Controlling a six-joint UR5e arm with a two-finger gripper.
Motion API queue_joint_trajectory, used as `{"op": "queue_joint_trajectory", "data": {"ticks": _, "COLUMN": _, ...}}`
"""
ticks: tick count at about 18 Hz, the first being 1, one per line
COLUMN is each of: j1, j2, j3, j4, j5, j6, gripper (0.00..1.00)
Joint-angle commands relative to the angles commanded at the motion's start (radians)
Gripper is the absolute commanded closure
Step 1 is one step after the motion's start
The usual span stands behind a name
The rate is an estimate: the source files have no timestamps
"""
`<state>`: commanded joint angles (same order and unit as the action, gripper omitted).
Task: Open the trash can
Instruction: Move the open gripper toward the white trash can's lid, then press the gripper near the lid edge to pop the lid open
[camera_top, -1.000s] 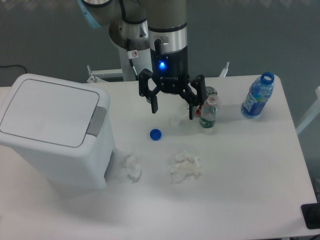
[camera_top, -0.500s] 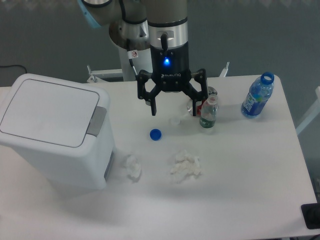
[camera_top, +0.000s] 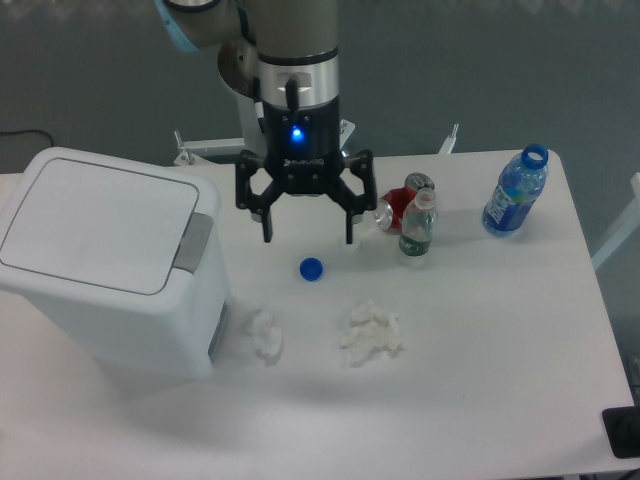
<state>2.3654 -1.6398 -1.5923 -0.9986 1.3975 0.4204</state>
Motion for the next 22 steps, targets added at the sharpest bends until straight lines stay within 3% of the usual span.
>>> {"op": "queue_joint_trajectory", "data": {"ticks": 10, "j1": -0.049, "j2": -0.017, "j3": -0.002, "j4": 0.0, "j5": -0.029, "j6": -0.041, "gripper": 0.0}}
{"op": "queue_joint_trajectory", "data": {"ticks": 22, "j1": -0.049, "j2": -0.021, "j3": -0.012, "j4": -0.002, "j5": -0.077, "j6": -0.054, "gripper": 0.0}}
